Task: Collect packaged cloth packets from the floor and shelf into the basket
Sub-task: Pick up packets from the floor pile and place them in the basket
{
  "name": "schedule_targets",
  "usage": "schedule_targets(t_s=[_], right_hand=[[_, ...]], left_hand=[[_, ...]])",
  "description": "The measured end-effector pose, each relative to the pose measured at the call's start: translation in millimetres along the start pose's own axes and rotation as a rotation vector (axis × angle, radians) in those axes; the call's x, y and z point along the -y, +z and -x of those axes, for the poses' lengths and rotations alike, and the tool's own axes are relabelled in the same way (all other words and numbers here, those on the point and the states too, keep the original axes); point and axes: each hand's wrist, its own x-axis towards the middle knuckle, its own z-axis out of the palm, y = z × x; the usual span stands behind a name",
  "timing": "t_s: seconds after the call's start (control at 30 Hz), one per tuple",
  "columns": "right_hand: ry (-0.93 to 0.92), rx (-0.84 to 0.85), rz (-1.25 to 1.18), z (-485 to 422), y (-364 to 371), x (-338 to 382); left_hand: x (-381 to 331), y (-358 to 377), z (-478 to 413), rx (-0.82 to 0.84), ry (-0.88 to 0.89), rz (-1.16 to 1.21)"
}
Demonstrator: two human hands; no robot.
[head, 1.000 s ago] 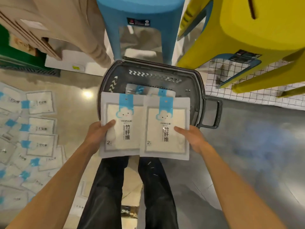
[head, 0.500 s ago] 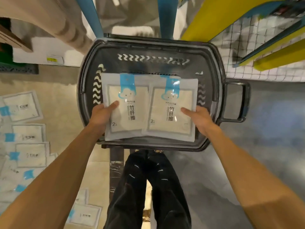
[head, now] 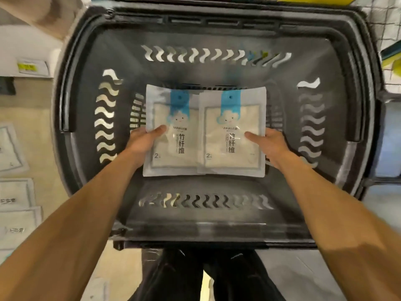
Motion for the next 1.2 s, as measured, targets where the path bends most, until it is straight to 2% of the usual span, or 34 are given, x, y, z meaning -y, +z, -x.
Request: schedule_targets(t_s=[0.13, 0.4, 0.57, 0.73, 0.87, 0.97, 1.07, 1.2], right_hand=[[-0.005, -0.065, 0.047, -28, 5, -6], [-0.069, -0.339, 0.220, -61, 20, -23], [-0.048, -0.405, 0.230, -70, 25, -27], [-0.055, -0.432, 0.224, -69, 29, -29], [-0.047, -0.439, 0.257, -50, 33, -21], [-0.063, -0.413, 0.306, -30, 30, -13], [-0.061, -0.303, 0.457, -1, 24, 5], [-0.195, -0.126, 0.715, 53, 20, 47]], left_hand=[[11, 7, -35, -0.022, -0.027, 0.004], [22, 19, -56, -0.157, -0.097, 0.019], [28, 23, -67, -0.243, -0.092, -0.007], [28, 26, -68, -0.241, -0.019, -0.066], [17, 24, -54, -0.319, 0.009, -0.264], [12, 20, -32, -0.287, 0.042, -0.467], [6, 14, -1, -0.236, 0.050, -0.761], [-17, 4, 51, -0.229, 0.194, -0.911]])
